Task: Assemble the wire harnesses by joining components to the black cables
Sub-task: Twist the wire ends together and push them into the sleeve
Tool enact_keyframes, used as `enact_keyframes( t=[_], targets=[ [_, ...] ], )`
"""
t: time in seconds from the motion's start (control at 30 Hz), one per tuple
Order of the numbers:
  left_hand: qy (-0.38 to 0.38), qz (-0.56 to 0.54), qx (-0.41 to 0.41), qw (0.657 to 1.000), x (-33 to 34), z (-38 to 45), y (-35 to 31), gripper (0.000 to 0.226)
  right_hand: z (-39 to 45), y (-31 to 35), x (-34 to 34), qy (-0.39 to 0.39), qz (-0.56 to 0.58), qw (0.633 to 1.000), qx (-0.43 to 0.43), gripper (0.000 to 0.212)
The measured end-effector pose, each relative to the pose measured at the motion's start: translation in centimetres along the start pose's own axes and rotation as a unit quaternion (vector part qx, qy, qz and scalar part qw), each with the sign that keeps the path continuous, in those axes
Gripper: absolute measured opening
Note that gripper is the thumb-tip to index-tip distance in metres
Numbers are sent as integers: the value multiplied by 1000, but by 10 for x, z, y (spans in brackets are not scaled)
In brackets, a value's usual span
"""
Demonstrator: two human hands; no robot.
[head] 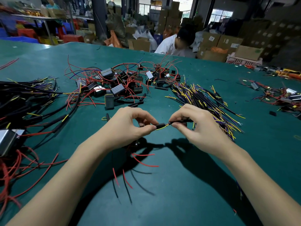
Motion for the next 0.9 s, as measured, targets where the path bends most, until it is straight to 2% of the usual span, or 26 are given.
enact_keyframes(
  t=[0.23,0.67,0.9],
  targets=[
    [-35,-6,27,999,4,0,-5,4,0,3,1,-2,-3,1000,-2,8],
    [-101,-35,25,994,13,2,-2,2,0,7,5,-9,-11,1000,-20,6],
    [-63,-31,-5,998,19,4,3,7,2,4,13,5,-15,1000,-4,10]
  ],
)
Point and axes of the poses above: each hand's wrist, its own z-axis towards the middle knuckle, its own x-axis out of the palm, y = z × x, the point moved 5 cm from there along z, towards the middle knuckle, and after that the axes turned 8 degrees about y, right-handed, at the moved point
